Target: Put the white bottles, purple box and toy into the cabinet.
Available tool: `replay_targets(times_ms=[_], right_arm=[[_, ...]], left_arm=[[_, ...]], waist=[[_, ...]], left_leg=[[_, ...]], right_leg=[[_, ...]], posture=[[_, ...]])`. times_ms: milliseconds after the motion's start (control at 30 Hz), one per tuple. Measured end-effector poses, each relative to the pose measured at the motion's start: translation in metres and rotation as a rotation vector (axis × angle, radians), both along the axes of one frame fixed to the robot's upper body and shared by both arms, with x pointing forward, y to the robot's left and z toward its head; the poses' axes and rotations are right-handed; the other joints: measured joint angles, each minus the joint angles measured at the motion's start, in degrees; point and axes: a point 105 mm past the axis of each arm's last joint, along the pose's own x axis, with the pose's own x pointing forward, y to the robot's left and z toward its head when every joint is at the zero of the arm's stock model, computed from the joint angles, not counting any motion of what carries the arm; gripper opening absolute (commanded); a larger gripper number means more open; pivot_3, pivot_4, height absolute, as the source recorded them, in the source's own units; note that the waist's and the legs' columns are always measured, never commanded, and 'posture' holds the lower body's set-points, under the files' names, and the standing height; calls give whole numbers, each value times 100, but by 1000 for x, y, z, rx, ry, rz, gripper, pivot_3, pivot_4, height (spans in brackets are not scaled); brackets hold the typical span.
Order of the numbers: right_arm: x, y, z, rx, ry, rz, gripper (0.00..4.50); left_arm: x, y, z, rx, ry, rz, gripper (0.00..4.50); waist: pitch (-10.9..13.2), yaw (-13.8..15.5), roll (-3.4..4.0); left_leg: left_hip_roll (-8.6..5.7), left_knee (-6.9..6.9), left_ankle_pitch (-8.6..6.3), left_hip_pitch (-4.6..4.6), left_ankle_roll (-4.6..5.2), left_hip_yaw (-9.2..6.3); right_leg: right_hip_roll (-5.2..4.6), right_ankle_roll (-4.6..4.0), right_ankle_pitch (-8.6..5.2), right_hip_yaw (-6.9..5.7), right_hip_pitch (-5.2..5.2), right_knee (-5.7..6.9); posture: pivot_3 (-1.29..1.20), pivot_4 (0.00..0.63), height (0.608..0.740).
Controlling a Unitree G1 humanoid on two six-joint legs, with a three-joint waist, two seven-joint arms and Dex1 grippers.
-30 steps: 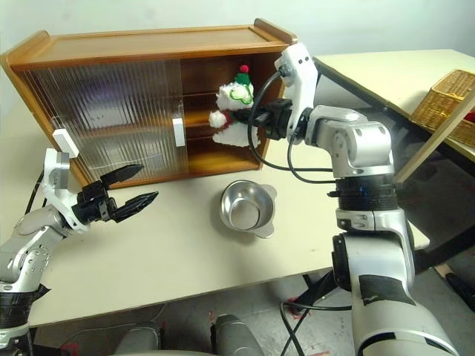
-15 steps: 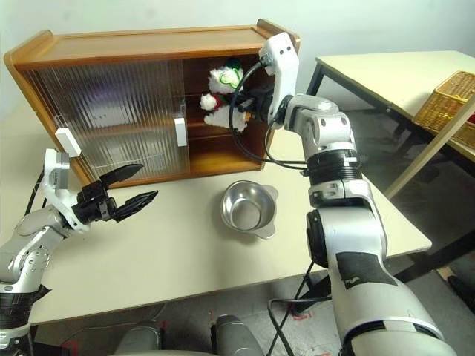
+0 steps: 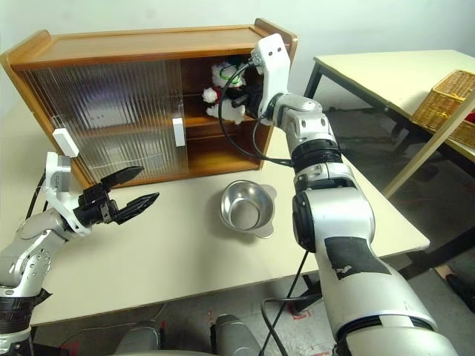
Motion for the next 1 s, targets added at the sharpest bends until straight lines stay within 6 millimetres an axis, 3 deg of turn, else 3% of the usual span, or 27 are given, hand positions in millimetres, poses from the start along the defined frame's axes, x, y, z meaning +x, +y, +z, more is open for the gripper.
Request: replay_targets(times_ms=[533, 700, 933, 1000], right_arm=[[7, 18, -3, 14, -42, -43, 169], [8, 17, -4, -19, -55, -67, 1809], [9, 15, -6, -34, -48, -73, 4471], [9, 13, -6, -32, -49, -77, 4471]], left_arm=[[-2, -1, 2, 3, -9, -2, 4500], [-2, -1, 1, 3, -6, 3, 4500], [-2, -1, 1, 2, -2, 2, 4500], [-2, -2, 0, 2, 0, -2, 4500]], waist=[[1, 4, 1], [0, 0, 0], [0, -1, 1], [1, -2, 0]], left_leg=[[66, -10, -6, 0, -11, 0], [67, -9, -7, 0, -11, -2], [68, -9, -7, -1, -11, -2], [68, -9, -7, -1, -11, -1]], right_leg=[[30, -25, 7, -16, -9, -3], [28, -28, 8, -16, -9, -3], [28, -31, 10, -16, -10, -3], [28, -34, 11, -16, -10, -3]], posture=[[-14, 0, 740], [-15, 0, 740], [-30, 0, 740], [-31, 0, 740]])
